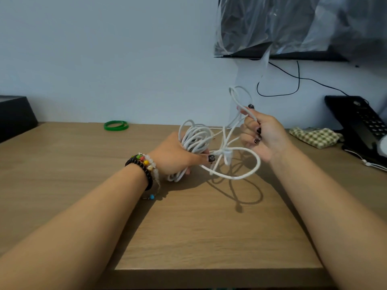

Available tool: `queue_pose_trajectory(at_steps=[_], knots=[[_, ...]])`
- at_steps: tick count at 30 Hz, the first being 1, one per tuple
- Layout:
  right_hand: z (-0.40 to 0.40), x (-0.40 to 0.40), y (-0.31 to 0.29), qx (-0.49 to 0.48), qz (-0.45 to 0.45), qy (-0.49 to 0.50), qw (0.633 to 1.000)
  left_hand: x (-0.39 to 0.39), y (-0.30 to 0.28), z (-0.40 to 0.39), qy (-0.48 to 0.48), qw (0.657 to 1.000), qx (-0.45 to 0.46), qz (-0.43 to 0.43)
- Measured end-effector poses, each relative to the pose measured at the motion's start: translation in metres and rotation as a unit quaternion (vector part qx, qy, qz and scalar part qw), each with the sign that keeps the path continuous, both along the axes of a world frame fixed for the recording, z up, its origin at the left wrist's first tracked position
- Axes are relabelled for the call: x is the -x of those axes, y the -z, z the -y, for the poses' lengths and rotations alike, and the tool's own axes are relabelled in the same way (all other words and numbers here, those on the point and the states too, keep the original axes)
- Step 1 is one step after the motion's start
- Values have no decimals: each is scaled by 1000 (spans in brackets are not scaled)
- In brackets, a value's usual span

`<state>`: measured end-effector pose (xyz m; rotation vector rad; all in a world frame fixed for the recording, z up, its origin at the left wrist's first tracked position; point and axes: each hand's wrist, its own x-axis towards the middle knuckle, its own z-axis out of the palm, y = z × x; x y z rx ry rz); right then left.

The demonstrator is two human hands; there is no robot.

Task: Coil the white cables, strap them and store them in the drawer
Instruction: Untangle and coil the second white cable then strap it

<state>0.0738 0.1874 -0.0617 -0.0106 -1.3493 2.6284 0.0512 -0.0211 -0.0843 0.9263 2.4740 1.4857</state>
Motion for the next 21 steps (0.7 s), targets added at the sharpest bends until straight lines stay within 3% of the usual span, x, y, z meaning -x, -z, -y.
queue_pose_trajectory(at_steps=[3,6,8,13,15,18,19,21], knots=[[-4,6,3,-11,15,68,998,-2,-1,-2,-40,999,-6,-5],[-20,8,4,18,31,168,985,9,-2,4,-130,986,-106,23],[-33,10,5,28,54,237,970,20,-2,12,-206,956,-198,61],[-59,6,6,62,128,373,917,49,0,40,-364,861,-328,137],[-66,4,8,-21,153,403,902,53,1,47,-380,850,-334,146],[-59,14,12,-98,159,390,902,45,0,41,-348,887,-282,111],[-54,16,13,-184,184,384,886,39,-1,35,-332,900,-267,93],[-40,14,14,-401,222,385,801,30,-5,26,-291,923,-244,67]])
